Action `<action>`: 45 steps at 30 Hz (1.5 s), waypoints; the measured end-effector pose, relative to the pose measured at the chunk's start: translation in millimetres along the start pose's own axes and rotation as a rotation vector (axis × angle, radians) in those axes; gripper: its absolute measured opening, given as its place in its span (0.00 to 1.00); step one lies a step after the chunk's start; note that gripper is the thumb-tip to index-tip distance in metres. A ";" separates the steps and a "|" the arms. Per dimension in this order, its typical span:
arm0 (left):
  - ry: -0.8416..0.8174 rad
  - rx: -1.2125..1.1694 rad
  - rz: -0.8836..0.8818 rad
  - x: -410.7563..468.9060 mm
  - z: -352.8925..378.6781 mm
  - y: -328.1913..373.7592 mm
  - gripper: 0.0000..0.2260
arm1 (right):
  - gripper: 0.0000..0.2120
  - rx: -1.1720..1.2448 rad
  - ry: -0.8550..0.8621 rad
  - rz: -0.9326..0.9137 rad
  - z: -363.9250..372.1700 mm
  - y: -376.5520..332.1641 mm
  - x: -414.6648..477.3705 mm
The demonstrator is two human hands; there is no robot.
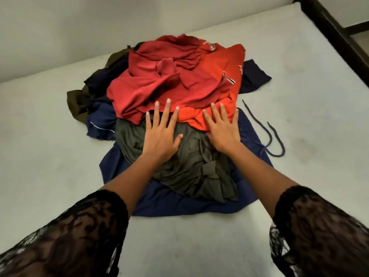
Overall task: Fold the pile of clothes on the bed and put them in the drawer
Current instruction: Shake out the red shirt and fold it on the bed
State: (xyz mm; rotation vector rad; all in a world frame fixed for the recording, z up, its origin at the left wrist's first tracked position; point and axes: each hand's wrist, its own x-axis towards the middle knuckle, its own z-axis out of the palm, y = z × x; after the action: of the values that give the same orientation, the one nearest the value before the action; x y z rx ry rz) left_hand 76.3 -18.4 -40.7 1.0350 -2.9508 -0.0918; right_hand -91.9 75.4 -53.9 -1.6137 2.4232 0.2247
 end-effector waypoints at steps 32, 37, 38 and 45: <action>0.280 -0.923 -0.077 -12.7 -148.8 123.1 0.18 | 0.19 0.909 0.490 -0.064 -129.3 4.7 -86.2; 0.379 -0.931 0.086 -24.7 -198.2 153.6 0.33 | 0.11 0.987 0.593 -0.012 -192.0 34.3 -121.7; 0.399 -0.922 0.077 -25.8 -203.8 154.7 0.35 | 0.14 1.084 0.623 0.061 -205.2 44.6 -129.3; 0.082 -0.817 0.179 6.9 -291.5 189.0 0.41 | 0.16 1.322 0.534 0.059 -314.3 108.3 -201.3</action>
State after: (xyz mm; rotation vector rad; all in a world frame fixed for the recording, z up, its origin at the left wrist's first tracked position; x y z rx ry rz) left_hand -37.7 109.8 261.5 0.6191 -2.4846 -1.0954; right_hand -147.9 218.3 303.3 -0.9563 1.9765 -1.5932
